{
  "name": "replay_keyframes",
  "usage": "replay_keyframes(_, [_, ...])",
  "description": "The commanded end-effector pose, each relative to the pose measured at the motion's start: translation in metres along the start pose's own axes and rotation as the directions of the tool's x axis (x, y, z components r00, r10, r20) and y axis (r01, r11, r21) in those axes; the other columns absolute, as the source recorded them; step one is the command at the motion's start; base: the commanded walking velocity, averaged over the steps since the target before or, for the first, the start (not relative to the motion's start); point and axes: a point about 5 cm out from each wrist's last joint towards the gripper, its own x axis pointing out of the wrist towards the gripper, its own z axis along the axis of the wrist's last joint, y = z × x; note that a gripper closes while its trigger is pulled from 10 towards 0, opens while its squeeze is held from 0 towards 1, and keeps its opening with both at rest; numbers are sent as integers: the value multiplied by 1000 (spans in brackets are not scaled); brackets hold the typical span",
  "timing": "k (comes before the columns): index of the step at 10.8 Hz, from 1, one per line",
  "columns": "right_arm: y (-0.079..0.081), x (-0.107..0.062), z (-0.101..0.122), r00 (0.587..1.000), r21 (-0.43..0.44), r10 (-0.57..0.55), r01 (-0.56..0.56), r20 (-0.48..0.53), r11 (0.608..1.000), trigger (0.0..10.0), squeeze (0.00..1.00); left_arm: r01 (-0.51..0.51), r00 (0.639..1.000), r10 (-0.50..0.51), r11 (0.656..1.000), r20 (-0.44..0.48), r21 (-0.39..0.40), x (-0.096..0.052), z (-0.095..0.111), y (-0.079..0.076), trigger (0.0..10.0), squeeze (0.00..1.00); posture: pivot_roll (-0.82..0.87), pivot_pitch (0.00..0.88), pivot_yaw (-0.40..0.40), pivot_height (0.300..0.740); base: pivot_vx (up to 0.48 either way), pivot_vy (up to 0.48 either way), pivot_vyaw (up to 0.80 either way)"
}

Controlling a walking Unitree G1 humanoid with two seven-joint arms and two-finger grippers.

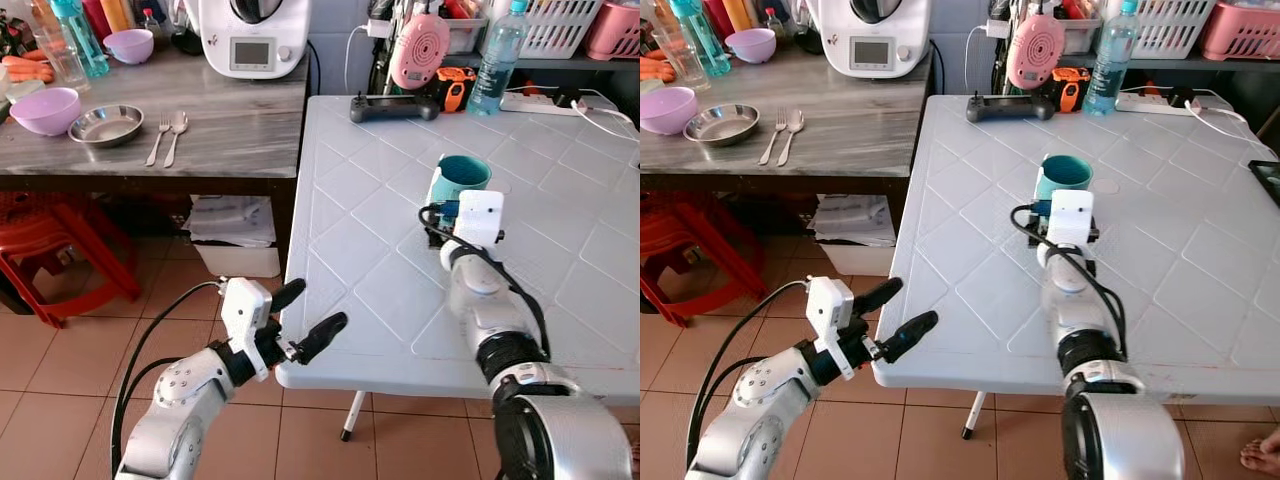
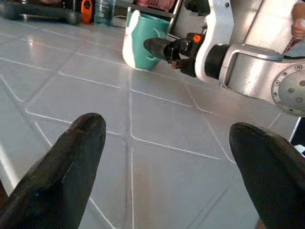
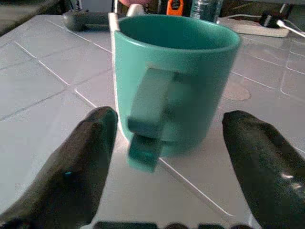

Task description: Setting the table

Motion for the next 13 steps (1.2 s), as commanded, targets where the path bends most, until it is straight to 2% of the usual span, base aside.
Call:
replay_keyframes(1, [-1,2,3,1000,-3,2,-2,4,1000,549,0,16,1000,-16,1000,-12,6,1,0,0,10000,0,78,66,1,740,0,0,0])
replay_keyframes(6, [-5,4,5,1000,-19,-7,7,12,1000,1020,0,-77,997,75,996,31,52,4,5,7,10000,0,82,59,3,740,0,0,0])
replay_keyframes(7, [-6,4,6,1000,-21,-9,9,14,1000,745,0,-78,997,76,996,31,53,4,6,7,10000,0,82,59,3,740,0,0,0])
replay_keyframes(9, [-8,5,6,1000,-27,-13,14,17,1000,1176,0,-85,996,83,994,32,63,6,6,8,10000,0,80,59,6,740,0,0,0])
replay_keyframes(10, [-8,5,6,1000,-28,-14,14,17,1000,1098,0,-85,996,84,994,32,65,6,6,8,10000,0,80,59,6,740,0,0,0])
replay_keyframes(11, [-9,5,6,1000,-31,-13,14,19,999,0,0,-88,996,86,994,32,68,6,5,8,10000,0,80,59,6,740,0,0,0])
replay_keyframes(13, [-9,5,6,1000,-32,-11,12,19,999,0,0,-94,995,92,993,29,69,6,4,8,10000,0,80,59,6,740,0,0,0])
